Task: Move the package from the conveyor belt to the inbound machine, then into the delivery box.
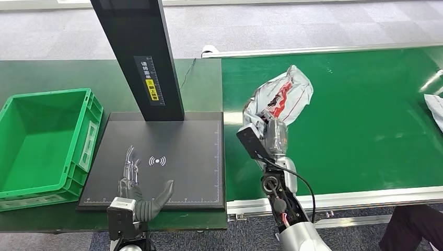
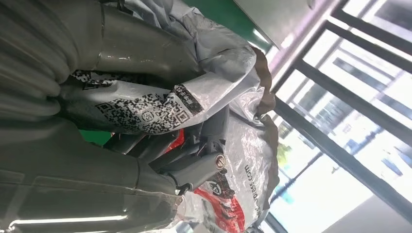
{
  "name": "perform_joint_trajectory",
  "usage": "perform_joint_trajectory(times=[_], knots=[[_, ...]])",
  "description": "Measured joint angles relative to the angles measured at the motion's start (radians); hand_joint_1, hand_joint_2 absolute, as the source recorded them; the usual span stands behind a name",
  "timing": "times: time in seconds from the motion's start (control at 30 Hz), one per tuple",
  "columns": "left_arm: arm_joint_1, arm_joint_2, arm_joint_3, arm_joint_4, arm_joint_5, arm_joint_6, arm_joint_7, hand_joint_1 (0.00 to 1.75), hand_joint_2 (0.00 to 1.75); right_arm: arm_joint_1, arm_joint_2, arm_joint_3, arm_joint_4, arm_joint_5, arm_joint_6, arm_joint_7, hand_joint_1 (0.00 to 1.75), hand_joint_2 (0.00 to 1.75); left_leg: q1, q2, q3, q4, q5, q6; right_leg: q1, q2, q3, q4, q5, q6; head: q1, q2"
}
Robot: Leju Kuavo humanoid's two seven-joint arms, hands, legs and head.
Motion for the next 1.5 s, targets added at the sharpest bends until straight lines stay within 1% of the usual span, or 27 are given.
perform_joint_trajectory(times=[0.1,0.17,0.23,0.3,0.4,0.43,0.5,0.67,0.9,0.97,1.03,1.13,1.2,1.3,1.37,1.5], knots=[[0.002,-0.001,0.002,-0.002,-0.002,0.002,-0.001,0.00,1.75,0.012,-0.006,0.002,-0.072,-0.043,-0.030,-0.030,1.75,1.75,0.000,0.000,0.000,0.000,0.000,0.000,0.000,0.000,0.000,0.000,0.000,0.000,0.000,0.000],[0.002,-0.001,0.003,-0.002,-0.005,0.004,-0.003,0.00,1.75,0.030,-0.008,0.003,-0.141,-0.106,-0.066,-0.079,1.75,1.75,0.000,-0.001,-0.001,0.000,0.000,0.000,0.000,-0.001,0.000,0.000,0.000,0.000,0.000,0.000],[0.003,-0.002,0.004,-0.002,-0.010,0.006,-0.007,0.00,1.75,0.052,-0.008,0.010,-0.238,-0.188,-0.069,-0.124,1.75,1.75,0.000,-0.001,-0.001,0.000,0.000,0.000,0.000,-0.001,0.000,0.000,0.000,0.000,0.000,0.000],[0.003,-0.002,0.005,-0.002,-0.015,0.005,-0.011,0.00,1.75,0.068,-0.007,0.028,-0.335,-0.266,-0.010,-0.143,1.75,1.75,0.000,0.000,-0.001,0.000,0.000,0.000,0.000,0.000,-0.001,0.000,0.000,0.000,0.000,0.000],[0.001,-0.004,0.006,-0.002,-0.027,-0.007,-0.012,0.00,1.75,0.061,0.005,0.078,-0.416,-0.336,0.148,-0.130,1.75,1.75,0.000,0.003,-0.002,0.000,0.000,0.000,0.000,0.002,-0.001,0.000,0.000,0.000,0.000,0.000],[-0.001,-0.006,0.007,-0.002,-0.030,-0.012,-0.011,0.00,1.75,0.053,0.012,0.097,-0.423,-0.347,0.185,-0.126,1.75,1.75,0.000,0.003,-0.001,0.000,0.000,0.000,0.000,0.002,-0.001,0.000,0.000,0.000,0.000,0.000],[-0.003,-0.008,0.010,-0.002,-0.035,-0.018,-0.009,0.00,1.75,0.034,0.027,0.133,-0.424,-0.360,0.214,-0.128,1.75,1.75,0.000,0.001,-0.001,0.000,0.001,-0.001,0.000,0.001,-0.001,0.000,0.000,-0.001,0.000,0.000],[-0.004,-0.010,0.016,-0.002,-0.040,-0.022,-0.008,0.00,1.75,0.009,0.041,0.173,-0.418,-0.380,0.213,-0.145,1.75,1.75,0.000,0.001,-0.001,0.000,0.002,-0.001,0.000,0.000,-0.001,0.001,0.001,-0.001,0.000,0.000],[-0.004,-0.011,0.018,-0.002,-0.040,-0.022,-0.007,0.00,1.75,0.006,0.042,0.192,-0.416,-0.384,0.214,-0.150,1.75,1.75,0.000,0.000,-0.002,0.000,0.002,-0.001,0.000,-0.001,-0.002,0.000,0.001,-0.001,0.000,0.000],[-0.004,-0.011,0.018,-0.002,-0.041,-0.024,-0.007,0.00,1.75,0.002,0.043,0.197,-0.413,-0.383,0.229,-0.149,1.75,1.75,0.000,0.000,-0.003,0.000,0.002,-0.001,0.000,-0.001,-0.002,0.000,0.001,-0.001,0.000,0.000],[-0.005,-0.011,0.018,-0.002,-0.043,-0.028,-0.007,0.00,1.75,-0.020,0.052,0.209,-0.383,-0.378,0.273,-0.146,1.75,1.75,0.000,0.002,-0.004,0.000,0.002,-0.001,0.000,0.000,-0.002,0.001,0.001,-0.002,0.000,0.000],[-0.013,-0.011,0.017,0.001,-0.044,-0.029,-0.007,0.00,1.75,-0.088,0.088,0.248,-0.259,-0.393,0.341,-0.149,1.75,1.75,0.001,0.004,-0.003,0.000,0.002,-0.002,0.001,0.002,-0.004,0.001,0.002,-0.003,0.000,0.000],[-0.018,-0.011,0.016,0.004,-0.043,-0.026,-0.008,0.00,1.75,-0.133,0.113,0.299,-0.154,-0.453,0.361,-0.148,1.75,1.75,0.001,0.002,-0.003,0.000,0.003,-0.003,0.001,0.001,-0.004,0.001,0.003,-0.003,0.000,0.000],[-0.019,-0.010,0.017,0.007,-0.035,0.000,-0.019,0.00,1.75,-0.184,0.135,0.412,-0.015,-0.583,0.377,-0.114,1.75,1.75,0.001,0.001,-0.003,0.000,0.004,-0.004,0.001,0.001,-0.004,0.002,0.003,-0.004,0.000,0.000],[-0.018,-0.010,0.019,0.006,-0.014,0.054,-0.036,0.00,1.75,-0.202,0.142,0.486,0.058,-0.642,0.392,-0.083,1.75,1.75,0.001,0.002,-0.003,0.000,0.004,-0.004,0.001,0.001,-0.004,0.002,0.003,-0.004,0.000,0.000],[-0.004,-0.012,0.038,-0.041,0.071,0.254,-0.091,0.00,1.75,-0.212,0.146,0.596,0.182,-0.681,0.431,-0.030,1.75,1.75,0.001,0.001,-0.004,0.000,0.004,-0.004,0.001,0.001,-0.004,0.002,0.002,-0.003,0.000,0.000]])
